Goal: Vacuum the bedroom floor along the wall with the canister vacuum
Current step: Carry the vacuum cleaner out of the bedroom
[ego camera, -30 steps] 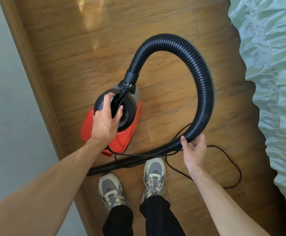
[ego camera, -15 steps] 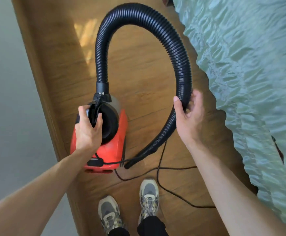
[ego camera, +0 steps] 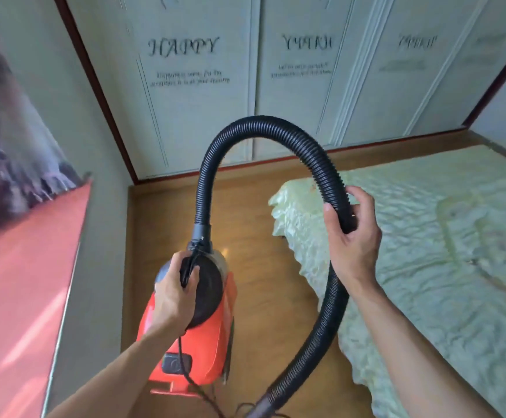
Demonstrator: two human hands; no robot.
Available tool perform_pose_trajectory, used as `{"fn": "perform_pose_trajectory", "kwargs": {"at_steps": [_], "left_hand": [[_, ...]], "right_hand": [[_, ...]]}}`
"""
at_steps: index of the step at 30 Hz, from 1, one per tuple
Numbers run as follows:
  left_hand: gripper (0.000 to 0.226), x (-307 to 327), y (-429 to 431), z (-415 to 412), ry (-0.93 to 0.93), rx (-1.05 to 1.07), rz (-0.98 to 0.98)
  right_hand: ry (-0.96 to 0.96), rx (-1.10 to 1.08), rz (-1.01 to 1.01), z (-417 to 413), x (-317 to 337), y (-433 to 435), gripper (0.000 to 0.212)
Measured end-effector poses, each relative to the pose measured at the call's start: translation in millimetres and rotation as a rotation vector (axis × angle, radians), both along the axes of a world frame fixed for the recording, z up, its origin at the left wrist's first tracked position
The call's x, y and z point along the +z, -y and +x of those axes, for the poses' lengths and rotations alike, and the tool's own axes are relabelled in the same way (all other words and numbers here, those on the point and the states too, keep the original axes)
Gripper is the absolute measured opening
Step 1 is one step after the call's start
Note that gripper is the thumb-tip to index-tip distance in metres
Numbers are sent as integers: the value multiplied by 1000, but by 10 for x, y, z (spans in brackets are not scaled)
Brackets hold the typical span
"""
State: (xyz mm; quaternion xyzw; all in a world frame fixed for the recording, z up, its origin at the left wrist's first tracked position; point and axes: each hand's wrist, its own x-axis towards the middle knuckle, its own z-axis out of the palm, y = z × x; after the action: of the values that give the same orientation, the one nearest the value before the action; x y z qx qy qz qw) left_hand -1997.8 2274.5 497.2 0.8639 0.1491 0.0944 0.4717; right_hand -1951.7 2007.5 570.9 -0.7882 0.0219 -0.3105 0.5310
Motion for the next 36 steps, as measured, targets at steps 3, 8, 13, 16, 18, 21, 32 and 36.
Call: {"fn": "perform_pose_trajectory", "kwargs": {"at_steps": [3,8,13,16,18,21,32,36], "left_hand": [[25,781,70,243,93,16,23],[26,1949,186,590,189,-9,64],[23,2726,191,867,259,-66,139],[22,2991,149,1012,283,-73,159],[21,3103,113,1101,296,-73,146],[21,3172,15,1282,305,-81,125],[28,3071,-701,2453,166,-68,11],[30,3086,-962,2933,147,-70,20]], "right_hand": [[74,27,20,113,754,62,27],[143,16,87,246,1677,123,26],[226,-7,129,427,2446,212,26],[244,-20,114,552,2740,231,25],[242,-31,99,646,2860,212,24],[236,-20,102,807,2939,128,25],[187,-59,72,1870,2913,-620,27],[189,-80,109,2314,2968,-929,26]]}}
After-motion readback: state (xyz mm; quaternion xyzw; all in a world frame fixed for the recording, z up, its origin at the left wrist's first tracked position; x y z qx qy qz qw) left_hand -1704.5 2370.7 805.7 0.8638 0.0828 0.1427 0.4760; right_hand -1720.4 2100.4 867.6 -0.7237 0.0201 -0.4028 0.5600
